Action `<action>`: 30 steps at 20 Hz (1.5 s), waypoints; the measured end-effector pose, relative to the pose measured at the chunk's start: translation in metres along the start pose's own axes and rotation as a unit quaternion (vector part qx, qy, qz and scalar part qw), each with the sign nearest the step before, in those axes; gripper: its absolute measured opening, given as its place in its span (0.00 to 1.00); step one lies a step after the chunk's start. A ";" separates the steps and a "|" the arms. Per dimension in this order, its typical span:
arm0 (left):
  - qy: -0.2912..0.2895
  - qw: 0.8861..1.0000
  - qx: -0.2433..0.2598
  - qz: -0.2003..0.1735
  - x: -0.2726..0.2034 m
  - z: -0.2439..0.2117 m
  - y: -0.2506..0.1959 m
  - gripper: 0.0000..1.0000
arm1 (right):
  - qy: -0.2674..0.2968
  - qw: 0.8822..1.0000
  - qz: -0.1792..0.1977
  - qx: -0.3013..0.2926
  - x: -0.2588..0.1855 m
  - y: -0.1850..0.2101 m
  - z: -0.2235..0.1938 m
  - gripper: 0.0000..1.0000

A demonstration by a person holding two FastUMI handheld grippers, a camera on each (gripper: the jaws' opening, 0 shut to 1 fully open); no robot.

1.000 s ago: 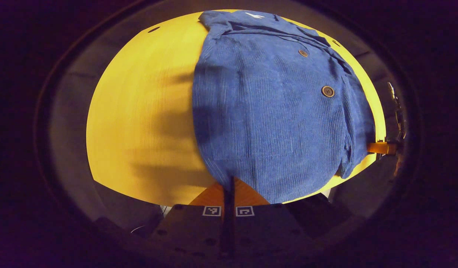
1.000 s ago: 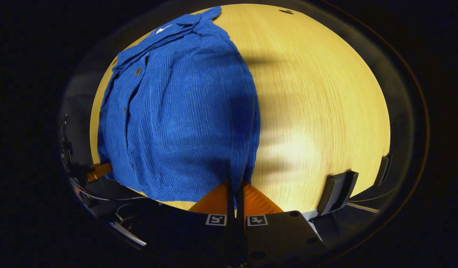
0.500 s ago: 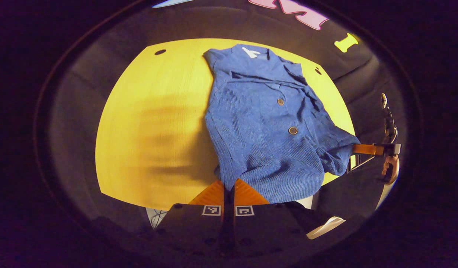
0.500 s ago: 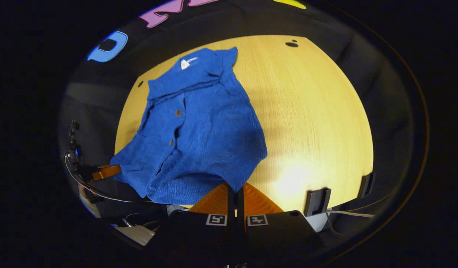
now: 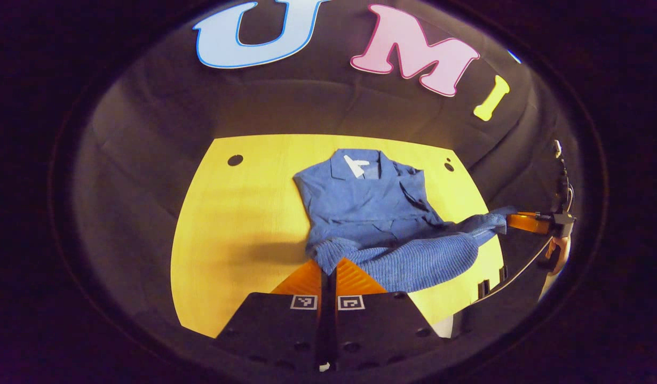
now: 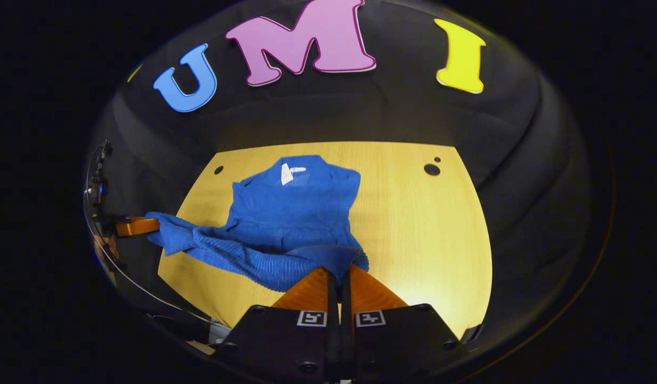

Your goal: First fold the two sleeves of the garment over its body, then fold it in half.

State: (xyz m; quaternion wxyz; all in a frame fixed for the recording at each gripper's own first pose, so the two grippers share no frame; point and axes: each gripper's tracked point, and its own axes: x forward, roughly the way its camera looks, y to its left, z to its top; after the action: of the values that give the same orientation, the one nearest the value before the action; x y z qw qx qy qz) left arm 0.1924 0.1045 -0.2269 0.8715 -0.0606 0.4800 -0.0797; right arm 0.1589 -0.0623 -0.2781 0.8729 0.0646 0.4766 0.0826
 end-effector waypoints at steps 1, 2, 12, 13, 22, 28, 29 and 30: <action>-0.011 1.000 -0.002 0.005 0.009 0.022 0.001 0.00 | -0.011 1.000 -0.003 -0.007 0.009 -0.001 0.017 0.05; -0.022 1.000 -0.003 0.010 0.018 0.045 0.002 0.00 | -0.024 1.000 -0.006 -0.013 0.019 -0.003 0.035 0.05; -0.044 0.995 0.009 0.085 0.179 0.167 0.051 0.00 | -0.033 0.997 -0.039 -0.066 0.215 -0.022 0.127 0.05; -0.042 0.996 0.002 0.083 0.191 0.170 0.050 0.00 | -0.029 0.996 -0.047 -0.075 0.235 -0.026 0.128 0.05; -0.009 0.990 0.016 0.138 0.272 0.172 0.070 0.43 | 0.003 0.999 -0.037 -0.034 0.319 -0.031 0.111 0.13; -0.072 0.989 0.026 0.125 0.258 0.200 0.044 0.76 | -0.046 0.997 -0.027 -0.047 0.303 -0.029 0.135 0.95; -0.093 0.989 0.025 0.112 0.253 0.208 0.036 0.80 | -0.057 0.996 -0.023 -0.057 0.296 -0.024 0.140 0.96; -0.113 0.988 0.025 0.100 0.244 0.213 0.028 0.80 | -0.066 0.995 -0.016 -0.068 0.288 -0.017 0.141 0.96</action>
State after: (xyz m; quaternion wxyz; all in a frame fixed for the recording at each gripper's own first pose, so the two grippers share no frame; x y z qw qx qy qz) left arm 0.5036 0.0904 -0.3201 0.9249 0.0011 0.3802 0.0036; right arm 0.4322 -0.0249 -0.4423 0.9061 0.0027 0.4119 0.0967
